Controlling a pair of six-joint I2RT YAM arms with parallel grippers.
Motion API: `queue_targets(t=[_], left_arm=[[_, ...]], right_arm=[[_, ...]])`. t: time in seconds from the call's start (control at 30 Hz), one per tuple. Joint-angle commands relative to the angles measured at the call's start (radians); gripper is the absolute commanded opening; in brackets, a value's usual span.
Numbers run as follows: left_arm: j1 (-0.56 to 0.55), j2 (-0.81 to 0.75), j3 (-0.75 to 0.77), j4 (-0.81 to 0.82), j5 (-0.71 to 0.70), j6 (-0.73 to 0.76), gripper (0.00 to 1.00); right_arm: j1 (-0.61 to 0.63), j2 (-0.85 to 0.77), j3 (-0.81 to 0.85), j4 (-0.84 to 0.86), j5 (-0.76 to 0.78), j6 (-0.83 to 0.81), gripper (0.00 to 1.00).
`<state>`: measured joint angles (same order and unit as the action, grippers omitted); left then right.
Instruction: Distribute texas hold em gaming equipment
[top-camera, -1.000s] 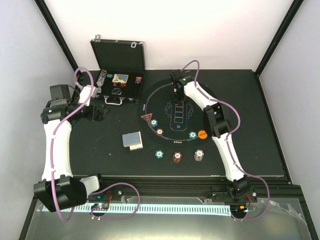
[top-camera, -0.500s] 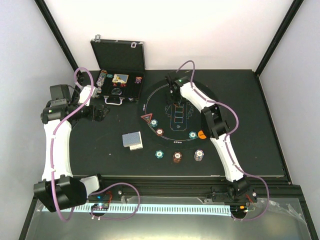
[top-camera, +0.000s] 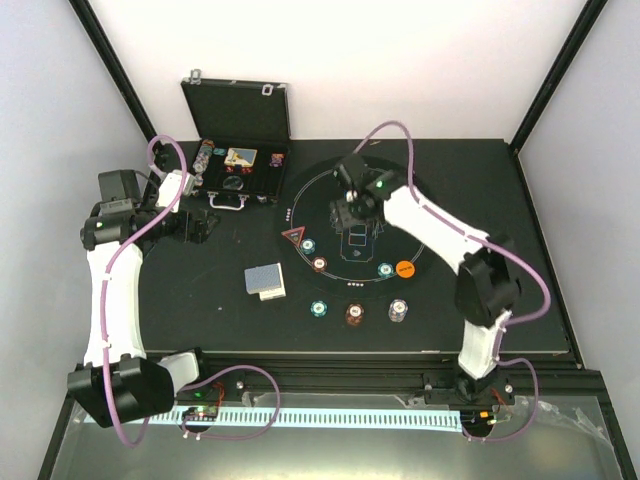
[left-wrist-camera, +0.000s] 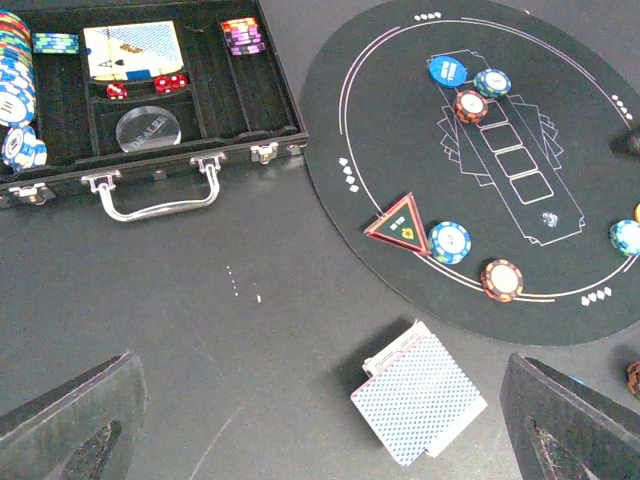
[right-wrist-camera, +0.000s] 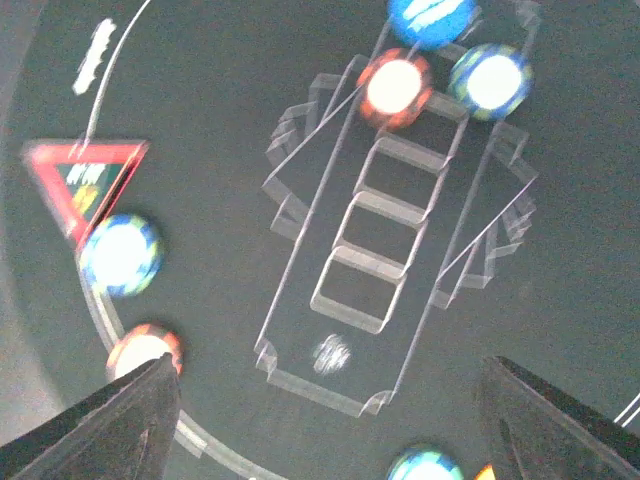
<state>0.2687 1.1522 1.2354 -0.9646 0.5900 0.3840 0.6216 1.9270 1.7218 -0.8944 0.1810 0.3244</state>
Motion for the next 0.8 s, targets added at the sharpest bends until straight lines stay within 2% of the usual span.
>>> queue_targets(t=[0.0,0.13,0.3,0.57,0.77], left_arm=[[0.006,-0.023,0.022,-0.010,0.037,0.006,0.99],[0.006,-0.022,0.024,-0.010,0.045,0.005,0.99],[0.006,-0.014,0.031,-0.007,0.061,-0.005,0.99],[0.006,-0.008,0.040,-0.014,0.059,-0.006,0.99],[0.007,-0.008,0.047,-0.019,0.054,-0.002,0.99]], right_arm=[[0.135,-0.161,-0.258,0.089,0.012,0.036,0.84],[0.246,-0.294,-0.458,0.128,-0.038,0.099,0.88],[0.341,-0.360,-0.605,0.151,-0.083,0.150,0.91],[0.374,-0.338,-0.726,0.200,-0.116,0.173,0.90],[0.374,-0.308,-0.747,0.226,-0.130,0.175,0.86]])
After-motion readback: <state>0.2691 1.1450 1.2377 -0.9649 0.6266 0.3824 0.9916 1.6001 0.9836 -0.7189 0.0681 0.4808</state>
